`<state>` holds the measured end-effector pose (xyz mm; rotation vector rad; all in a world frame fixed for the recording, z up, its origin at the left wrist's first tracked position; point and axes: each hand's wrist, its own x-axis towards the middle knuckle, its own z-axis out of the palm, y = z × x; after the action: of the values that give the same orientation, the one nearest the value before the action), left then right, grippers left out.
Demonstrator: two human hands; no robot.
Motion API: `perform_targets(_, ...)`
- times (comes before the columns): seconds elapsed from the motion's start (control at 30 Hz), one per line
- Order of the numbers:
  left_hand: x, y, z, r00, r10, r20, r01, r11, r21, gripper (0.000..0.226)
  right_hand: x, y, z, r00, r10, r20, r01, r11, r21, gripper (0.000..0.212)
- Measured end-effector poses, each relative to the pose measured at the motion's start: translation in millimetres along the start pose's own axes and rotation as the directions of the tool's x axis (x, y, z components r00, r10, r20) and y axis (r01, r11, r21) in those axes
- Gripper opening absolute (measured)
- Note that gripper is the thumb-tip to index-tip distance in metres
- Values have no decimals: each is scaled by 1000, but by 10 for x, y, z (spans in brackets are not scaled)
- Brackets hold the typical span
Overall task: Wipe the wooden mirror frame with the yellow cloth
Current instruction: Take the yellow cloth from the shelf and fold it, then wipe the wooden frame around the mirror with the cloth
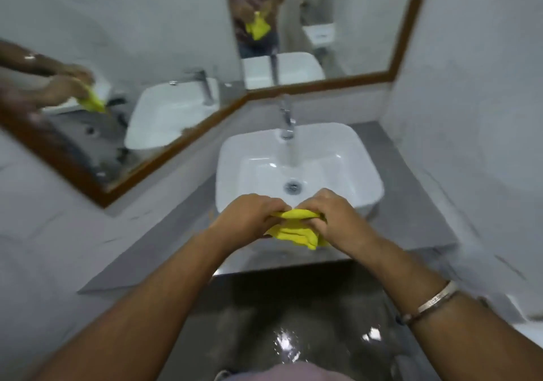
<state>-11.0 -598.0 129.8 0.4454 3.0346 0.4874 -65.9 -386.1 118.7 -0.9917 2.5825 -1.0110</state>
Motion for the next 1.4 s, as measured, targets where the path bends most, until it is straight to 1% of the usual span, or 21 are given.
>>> perform_targets(0.1, -706, -807, -334, 984, -121, -129, 121, 993, -7, 50, 705, -688, 546, 986, -157, 46, 159, 987, -36, 25)
perform_targets(0.17, -1078, -1221, -482, 965, -162, -206, 173, 984, 37, 48, 1034, -1042, 861, 977, -203, 61, 206, 977, -57, 23)
perform_targets(0.27, -1663, -1850, -687, 883, -256, -394, 342, 925, 166, 36, 1605, -1576, 1451, 967, -252, 26, 253, 967, -28, 21)
perform_targets(0.33, -1961, -2221, -835, 801, -350, -486, 478, 862, 169, 35, 1976, -1920, 1824, 957, -287, 33, 287, 958, -10, 25)
perform_targets(0.4, -2077, -2527, -965, 745, -397, -536, 556, 814, 170, 36, 2282, -2174, 2037, 951, -309, 35, 308, 951, 9, 23)
perform_targets(0.53, -2003, -2817, -1044, 716, -385, -583, 635, 707, 313, 24, 2743, -2342, 2271, 963, -267, -42, 268, 963, 21, 26)
perform_targets(0.6, -1927, -2888, -972, 654, -407, -638, 706, 632, 320, 19, 2886, -2321, 2395, 977, -205, -64, 207, 978, 35, 25)
perform_targets(0.67, -1853, -2989, -861, 590, -411, -695, 766, 556, 322, 16, 3013, -2261, 2560, 983, -182, -40, 184, 980, 74, 24)
perform_targets(0.73, -1822, -3084, -799, 552, -368, -748, 793, 509, 334, 14, 3067, -2250, 2735, 985, -155, -78, 164, 977, 134, 25)
perform_targets(0.8, -1820, -3191, -770, 517, -302, -801, 807, 484, 338, 15, 3098, -2294, 2931, 987, -55, -148, 98, 949, 299, 33)
perform_targets(0.87, -1857, -3276, -761, 497, -233, -836, 814, 459, 356, 24, 3068, -2359, 3147, 980, 47, -196, 53, 879, 475, 41)
perform_targets(0.93, -1890, -3344, -766, 492, -202, -847, 820, 434, 373, 32, 3022, -2387, 3349, 965, 84, -249, 75, 820, 567, 36)
perform_targets(0.97, -1901, -3359, -774, 490, -193, -850, 821, 431, 375, 37, 2989, -2376, 3434, 960, 82, -267, 90, 816, 571, 33)
perform_targets(1.0, -1898, -3360, -799, 486, -177, -856, 818, 437, 374, 42, 2954, -2353, 3516, 958, 56, -283, 114, 827, 550, 36)
perform_targets(1.03, -1902, -3342, -863, 477, -149, -866, 817, 438, 375, 46, 2916, -2339, 3596, 958, 4, -288, 149, 849, 507, 47)
perform_targets(1.1, -1871, -3245, -1119, 420, -64, -905, 830, 430, 354, 53, 2828, -2312, 3705, 952, -126, -278, 230, 894, 385, 66)
perform_targets(1.13, -1852, -3184, -1312, 380, -22, -925, 838, 431, 334, 57, 2809, -2309, 3738, 943, -182, -280, 273, 904, 328, 68)
perform_targets(1.2, -1803, -3060, -1804, 309, 8, -951, 860, 424, 283, 69, 2827, -2269, 3796, 926, -252, -283, 320, 919, 230, 67)
perform_targets(1.27, -1754, -2973, -2366, 267, 12, -964, 889, 384, 250, 81, 2864, -2223, 3821, 911, -294, -288, 349, 923, 161, 63)
perform_targets(1.33, -1683, -2922, -2947, 237, 83, -968, 907, 337, 251, 87, 2846, -2254, 3780, 907, -301, -295, 353, 924, 143, 60)
perform_targets(1.4, -1586, -2880, -3430, 237, 142, -961, 906, 326, 271, 84, 2843, -2380, 3714, 900, -300, -316, 362, 918, 160, 59)
